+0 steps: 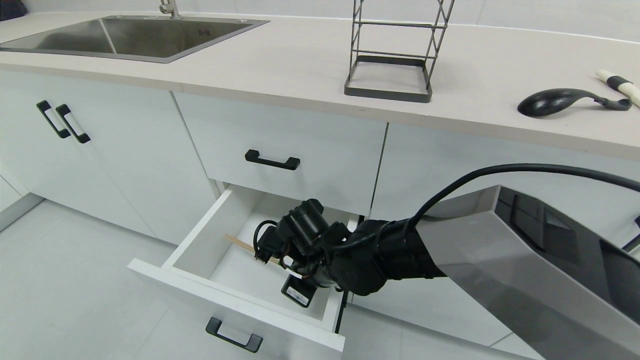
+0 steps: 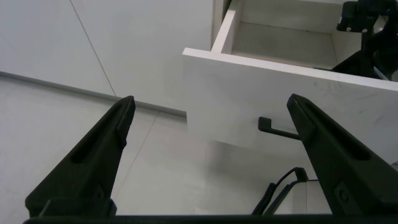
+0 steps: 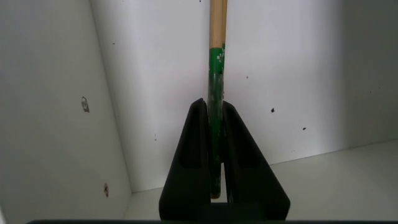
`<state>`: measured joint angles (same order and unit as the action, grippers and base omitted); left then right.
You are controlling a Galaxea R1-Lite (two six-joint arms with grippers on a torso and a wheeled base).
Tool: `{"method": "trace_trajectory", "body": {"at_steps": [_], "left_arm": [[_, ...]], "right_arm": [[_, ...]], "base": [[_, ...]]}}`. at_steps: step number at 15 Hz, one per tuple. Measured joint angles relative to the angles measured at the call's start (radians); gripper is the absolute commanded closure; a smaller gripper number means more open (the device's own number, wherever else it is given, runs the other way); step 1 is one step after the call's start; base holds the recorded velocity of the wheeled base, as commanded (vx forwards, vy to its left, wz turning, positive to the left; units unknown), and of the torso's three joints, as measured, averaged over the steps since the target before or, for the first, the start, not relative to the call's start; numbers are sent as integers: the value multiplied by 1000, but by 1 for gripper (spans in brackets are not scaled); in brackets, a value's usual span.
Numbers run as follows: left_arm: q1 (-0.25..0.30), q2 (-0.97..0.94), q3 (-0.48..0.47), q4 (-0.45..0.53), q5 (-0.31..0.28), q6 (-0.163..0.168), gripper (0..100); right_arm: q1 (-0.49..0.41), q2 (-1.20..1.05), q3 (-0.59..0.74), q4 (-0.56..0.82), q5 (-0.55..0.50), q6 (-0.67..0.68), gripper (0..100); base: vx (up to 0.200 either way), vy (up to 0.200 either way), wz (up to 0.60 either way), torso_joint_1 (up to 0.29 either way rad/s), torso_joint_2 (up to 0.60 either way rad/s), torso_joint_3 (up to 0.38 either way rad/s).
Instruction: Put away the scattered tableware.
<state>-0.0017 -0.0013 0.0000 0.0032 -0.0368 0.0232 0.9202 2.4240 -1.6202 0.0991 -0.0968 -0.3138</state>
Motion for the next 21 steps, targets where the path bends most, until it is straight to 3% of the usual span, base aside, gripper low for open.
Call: {"method": "trace_trajectory", "body": {"at_steps": [16,17,21], "left_arm": [[0,0,0,0,0,0,0],[0,0,0,0,0,0,0],[0,0,0,0,0,0,0]], "right_arm": [[2,105,-119,64,1,-12,100],[3,109,-125,66,1,-13,0],[17,114,-143,70,1,-16,0]], "base": [[0,0,0,0,0,0],[0,0,0,0,0,0],[0,0,0,0,0,0]]}}
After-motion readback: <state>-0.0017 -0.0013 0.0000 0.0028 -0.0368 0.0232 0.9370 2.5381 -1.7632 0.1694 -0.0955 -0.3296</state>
